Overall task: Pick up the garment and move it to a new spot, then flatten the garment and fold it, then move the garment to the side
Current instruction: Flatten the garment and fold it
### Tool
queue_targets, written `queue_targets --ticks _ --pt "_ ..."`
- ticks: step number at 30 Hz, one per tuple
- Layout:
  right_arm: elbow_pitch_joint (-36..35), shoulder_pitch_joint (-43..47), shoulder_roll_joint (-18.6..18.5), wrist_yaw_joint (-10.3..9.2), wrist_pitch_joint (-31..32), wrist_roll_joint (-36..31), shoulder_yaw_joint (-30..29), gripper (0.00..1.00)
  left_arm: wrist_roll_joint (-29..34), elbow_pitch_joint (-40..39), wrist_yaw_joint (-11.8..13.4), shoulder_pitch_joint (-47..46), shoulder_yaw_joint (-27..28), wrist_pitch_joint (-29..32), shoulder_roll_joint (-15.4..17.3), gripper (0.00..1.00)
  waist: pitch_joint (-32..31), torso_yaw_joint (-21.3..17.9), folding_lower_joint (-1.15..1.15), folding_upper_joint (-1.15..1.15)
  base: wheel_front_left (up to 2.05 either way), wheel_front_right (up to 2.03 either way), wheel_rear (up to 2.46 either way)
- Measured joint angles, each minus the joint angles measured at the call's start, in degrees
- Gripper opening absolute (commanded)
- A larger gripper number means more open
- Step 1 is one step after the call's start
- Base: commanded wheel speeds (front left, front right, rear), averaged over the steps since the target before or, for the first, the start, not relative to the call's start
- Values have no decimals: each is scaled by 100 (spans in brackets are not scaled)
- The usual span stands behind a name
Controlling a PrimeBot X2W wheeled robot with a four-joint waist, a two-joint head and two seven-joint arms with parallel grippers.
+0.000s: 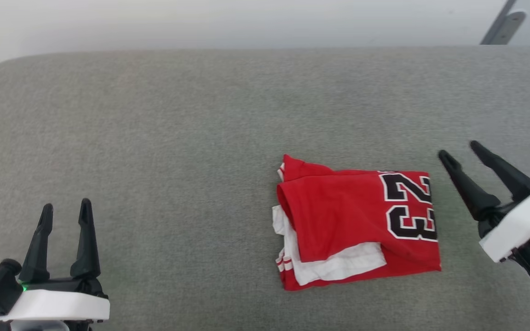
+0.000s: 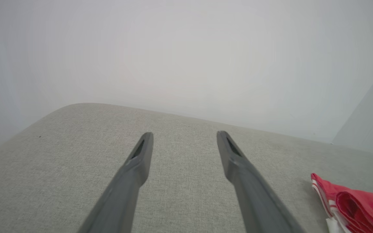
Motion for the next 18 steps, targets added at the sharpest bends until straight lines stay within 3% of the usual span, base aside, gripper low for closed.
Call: queue_targets --ticks 11,18 --pt "935 391 -12 0 -2190 -998 45 100 47 21 0 205 40 0 58 100 -273 -291 0 0 0 0 0" --pt "1524 564 207 0 -2766 -1441 44 100 89 42 0 344 -13 0 120 100 -464 -284 0 0 0 0 0"
